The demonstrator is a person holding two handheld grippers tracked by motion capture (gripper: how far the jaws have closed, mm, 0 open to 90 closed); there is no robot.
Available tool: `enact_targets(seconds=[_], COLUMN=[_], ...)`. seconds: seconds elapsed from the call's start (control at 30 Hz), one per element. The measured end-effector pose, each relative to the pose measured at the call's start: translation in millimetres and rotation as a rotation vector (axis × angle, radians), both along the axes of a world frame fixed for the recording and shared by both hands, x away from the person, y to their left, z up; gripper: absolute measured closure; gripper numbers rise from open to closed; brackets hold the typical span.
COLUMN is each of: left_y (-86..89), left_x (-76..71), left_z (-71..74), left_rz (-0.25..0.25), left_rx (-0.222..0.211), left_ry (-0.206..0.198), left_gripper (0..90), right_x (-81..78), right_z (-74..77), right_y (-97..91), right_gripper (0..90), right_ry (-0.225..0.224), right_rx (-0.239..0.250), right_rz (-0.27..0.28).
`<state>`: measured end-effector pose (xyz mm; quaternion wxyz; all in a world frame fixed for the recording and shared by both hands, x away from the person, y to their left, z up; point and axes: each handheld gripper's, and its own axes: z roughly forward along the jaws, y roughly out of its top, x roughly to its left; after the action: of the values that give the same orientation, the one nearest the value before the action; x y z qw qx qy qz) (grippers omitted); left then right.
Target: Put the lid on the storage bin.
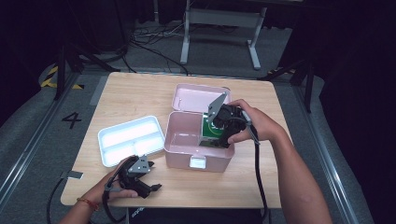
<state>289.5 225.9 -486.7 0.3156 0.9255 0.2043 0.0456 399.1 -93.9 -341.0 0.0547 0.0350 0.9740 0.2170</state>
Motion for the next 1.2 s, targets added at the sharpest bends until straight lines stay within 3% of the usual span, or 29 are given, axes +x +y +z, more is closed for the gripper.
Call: enact_targets(seconds=[0.23,0.77,1.07,1.2], left_y=[0.0,0.1,0.1,0.0], left_x=[0.0,0.1,0.1,0.0], left_z=[0.0,0.1,0.1,0.0], left_rz=[0.0,-0.001,-0.001,0.0], left_rx=[0.0,0.002,0.002,0.001], left_ry=[0.0,-0.001,-0.001,0.0], left_gripper=[13.4,13.4,13.4,13.4], right_x=[-4.1,-3.2,-1.0,-1.0], right_z=[-21.4,-55.2,-59.4,-57.8], right_y=[6.1,7.0,7.5,5.4], right_gripper=[17.0,16.5,14.9,17.9], right_ry=[0.029,0.061,0.07,0.076], right_rx=[-0.063,-0.105,-0.11,-0.08], right_rz=[0.009,-0.002,-0.012,-0.015])
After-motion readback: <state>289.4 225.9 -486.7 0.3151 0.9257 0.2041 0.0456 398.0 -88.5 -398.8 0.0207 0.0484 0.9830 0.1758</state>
